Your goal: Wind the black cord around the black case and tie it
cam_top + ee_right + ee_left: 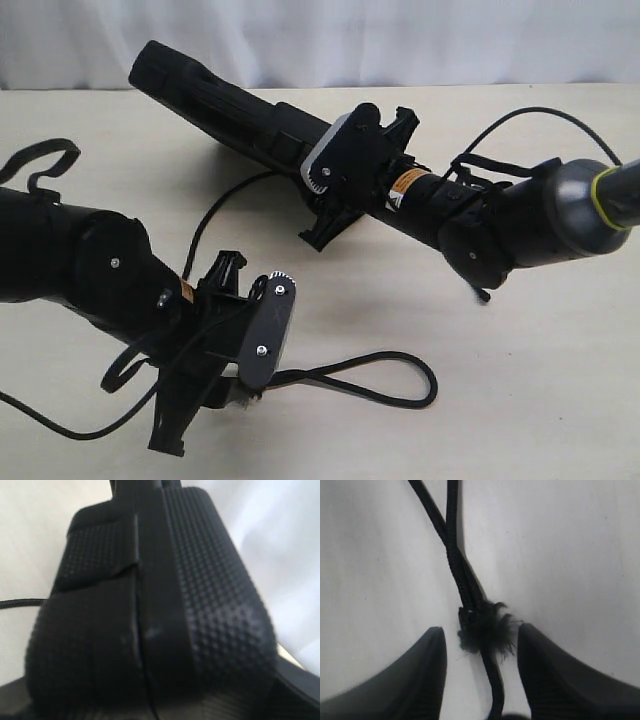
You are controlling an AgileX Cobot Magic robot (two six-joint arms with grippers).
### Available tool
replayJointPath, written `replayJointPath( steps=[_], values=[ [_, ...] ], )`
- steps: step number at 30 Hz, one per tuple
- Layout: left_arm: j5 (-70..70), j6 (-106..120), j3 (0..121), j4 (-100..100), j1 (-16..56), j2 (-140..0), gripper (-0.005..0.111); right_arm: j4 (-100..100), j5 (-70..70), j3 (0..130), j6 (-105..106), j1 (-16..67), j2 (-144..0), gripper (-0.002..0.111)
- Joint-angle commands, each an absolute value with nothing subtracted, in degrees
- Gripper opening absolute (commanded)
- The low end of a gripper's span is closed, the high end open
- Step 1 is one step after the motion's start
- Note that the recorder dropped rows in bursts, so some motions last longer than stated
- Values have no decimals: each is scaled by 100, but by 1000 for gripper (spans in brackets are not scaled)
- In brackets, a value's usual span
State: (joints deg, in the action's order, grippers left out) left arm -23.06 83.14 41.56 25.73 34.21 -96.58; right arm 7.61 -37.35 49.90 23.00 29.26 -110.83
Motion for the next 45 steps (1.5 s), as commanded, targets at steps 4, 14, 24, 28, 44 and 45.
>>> replayJointPath(
  steps=[4, 14, 24, 28, 44, 45],
  values=[
    [-2023, 8310, 4150, 3030, 3466, -9932, 43, 594, -3354, 4930, 2015, 2879, -11109, 4],
    [-1673, 8156, 4150, 3365, 3466, -10433, 43, 594, -3283, 4930, 2015, 2879, -11109, 4],
    [-2912, 7420, 4944, 2831, 3455, -10422, 0, 594, -3073, 4930, 2015, 2879, -11109, 4],
    [-3639, 5992, 5278, 1274, 3440, -10253, 0, 594, -3021, 4930, 1815, 2879, -11109, 4],
    [-4440, 5594, 5348, 2495, -300, -8240, 0, 514, -2994, 4930, 1264, 2879, -11109, 4],
    [-4523, 6062, 5348, 3107, -603, -8240, 0, 514, -2981, 4930, 1264, 2879, -11109, 4]
  ],
)
